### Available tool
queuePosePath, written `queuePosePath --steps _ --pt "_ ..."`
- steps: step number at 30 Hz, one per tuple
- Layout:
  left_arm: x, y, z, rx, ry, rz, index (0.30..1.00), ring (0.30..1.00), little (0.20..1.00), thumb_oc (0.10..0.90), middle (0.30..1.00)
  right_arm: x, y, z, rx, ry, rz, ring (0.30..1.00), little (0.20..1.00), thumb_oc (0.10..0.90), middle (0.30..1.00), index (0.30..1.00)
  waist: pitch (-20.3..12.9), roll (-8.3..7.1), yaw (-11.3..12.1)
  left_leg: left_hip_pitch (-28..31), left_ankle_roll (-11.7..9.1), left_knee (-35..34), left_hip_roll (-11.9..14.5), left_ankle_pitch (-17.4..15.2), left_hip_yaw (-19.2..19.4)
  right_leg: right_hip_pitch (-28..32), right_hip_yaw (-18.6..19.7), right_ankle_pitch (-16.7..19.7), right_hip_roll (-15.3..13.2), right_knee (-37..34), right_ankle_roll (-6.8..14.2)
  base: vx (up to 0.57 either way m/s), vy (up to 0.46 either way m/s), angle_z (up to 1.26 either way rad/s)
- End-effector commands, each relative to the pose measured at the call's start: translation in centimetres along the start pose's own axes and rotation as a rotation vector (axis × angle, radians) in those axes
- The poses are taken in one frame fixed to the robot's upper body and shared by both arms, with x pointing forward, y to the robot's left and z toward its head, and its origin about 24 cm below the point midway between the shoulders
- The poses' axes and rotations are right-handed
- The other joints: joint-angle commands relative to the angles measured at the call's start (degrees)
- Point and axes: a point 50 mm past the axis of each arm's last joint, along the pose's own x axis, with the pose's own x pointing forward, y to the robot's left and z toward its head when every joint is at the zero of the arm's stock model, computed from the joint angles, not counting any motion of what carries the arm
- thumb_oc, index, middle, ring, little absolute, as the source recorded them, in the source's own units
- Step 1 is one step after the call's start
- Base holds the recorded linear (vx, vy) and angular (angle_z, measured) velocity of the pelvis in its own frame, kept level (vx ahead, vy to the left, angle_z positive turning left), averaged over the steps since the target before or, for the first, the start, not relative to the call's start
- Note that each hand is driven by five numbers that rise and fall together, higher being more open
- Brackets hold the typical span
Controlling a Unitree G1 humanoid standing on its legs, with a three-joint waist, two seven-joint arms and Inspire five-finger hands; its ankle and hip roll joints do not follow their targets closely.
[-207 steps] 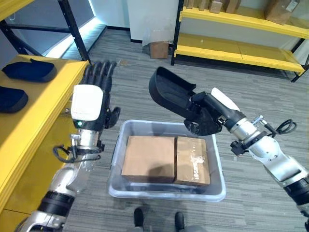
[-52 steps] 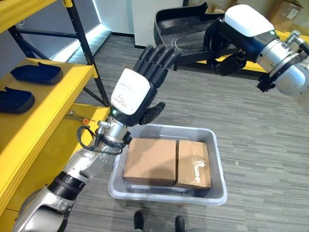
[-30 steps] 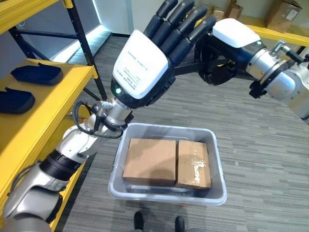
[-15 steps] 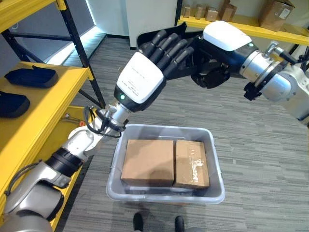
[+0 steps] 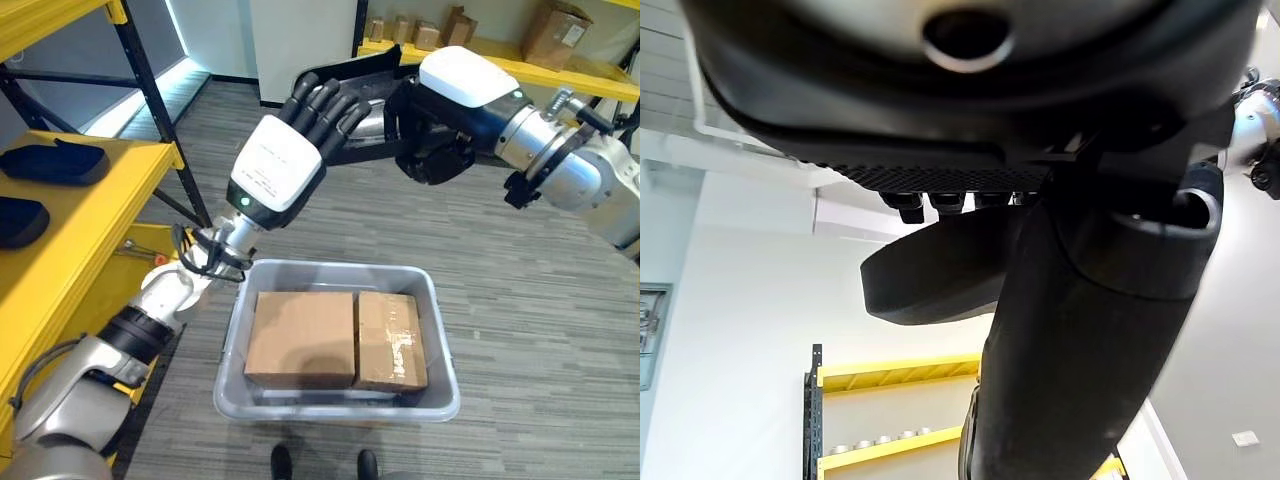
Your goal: Move parts from the plastic box to the shelf.
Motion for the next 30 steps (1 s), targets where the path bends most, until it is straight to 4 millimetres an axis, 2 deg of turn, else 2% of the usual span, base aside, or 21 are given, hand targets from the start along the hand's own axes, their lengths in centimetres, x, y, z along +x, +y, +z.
queuePosePath --steps 1,4,5,6,12,19,26,30 --pt "1.8 1.2 -1.4 0.016 0.079 0.118 1.0 1.0 1.0 0.9 1.0 0.9 -5.3 0.7 0.08 -0.039 -0.262 0.3 0.3 0.4 0.3 0.3 -10.2 -1.25 0.7 5.2 -4.2 -0.5 5.8 -5.9 -1.3 -1.9 4.5 0.1 -4.4 1.8 4.9 0.04 0.004 -0.04" --pt "2.7 1.7 -0.9 -0.012 0.083 0.167 1.0 1.0 1.0 0.9 1.0 1.1 -5.3 1.0 0.092 -0.051 -0.272 0.3 0.3 0.4 0.3 0.3 -10.4 -1.14 0.3 5.5 -4.2 -0.5 5.9 -6.5 -1.1 -1.5 4.5 -0.4 -4.4 1.6 4.9 0.02 0.002 -0.04" --pt "3.1 1.9 -0.7 -0.019 0.072 0.184 0.83 0.83 0.83 0.778 0.83 1.2 -5.3 1.1 0.094 -0.056 -0.273 0.3 0.3 0.4 0.3 0.3 -10.4 -1.11 0.2 5.5 -4.2 -0.5 5.9 -6.5 -1.1 -1.5 4.6 -0.3 -4.3 1.6 5.0 0.0 0.0 0.0" --pt "3.9 2.4 -0.1 -0.039 0.052 0.216 0.3 0.3 0.3 0.4 0.3 1.5 -5.2 1.5 0.1 -0.075 -0.271 0.3 0.3 0.4 0.3 0.3 -10.6 -1.04 -0.1 5.6 -4.2 -0.5 5.9 -6.6 -1.0 -1.5 4.8 -0.3 -4.3 1.6 5.0 0.02 -0.007 -0.04" --pt "6.4 3.9 1.7 -0.085 -0.002 0.314 0.3 0.3 0.3 0.4 0.3 2.3 -5.2 2.4 0.11 -0.112 -0.289 0.3 0.3 0.4 0.3 0.3 -10.8 -0.9 -0.9 5.6 -4.1 -0.5 5.9 -6.2 -0.6 -2.0 5.5 0.1 -4.2 1.8 4.8 0.01 -0.007 -0.08" --pt "7.4 4.8 2.6 -0.121 -0.019 0.372 0.3 0.3 0.3 0.4 0.3 2.4 -4.8 2.6 0.115 -0.119 -0.287 0.3 0.3 0.4 0.3 0.3 -11.1 -0.6 -1.3 6.0 -4.0 -0.5 5.9 -6.8 -0.5 -1.7 5.9 -0.4 -4.2 1.8 4.9 0.01 0.001 -0.02" --pt "7.4 5.0 2.7 -0.115 -0.026 0.376 0.3 0.3 0.3 0.4 0.3 2.5 -4.6 2.8 0.117 -0.127 -0.283 0.3 0.3 0.4 0.3 0.3 -11.2 -0.55 -1.4 6.0 -3.9 -0.5 5.8 -6.4 -0.5 -1.9 6.0 0.0 -4.1 2.0 4.8 0.01 0.0 0.0" --pt "6.6 4.5 2.2 -0.102 -0.012 0.343 0.3 0.3 0.3 0.4 0.3 2.0 -4.6 2.3 0.153 -0.108 -0.311 0.314 0.314 0.41 0.314 0.314 -11.2 -0.17 -1.3 6.1 -3.9 -0.5 5.7 -6.5 -0.5 -1.9 6.0 -0.2 -4.1 2.1 4.8 0.0 -0.001 0.0"
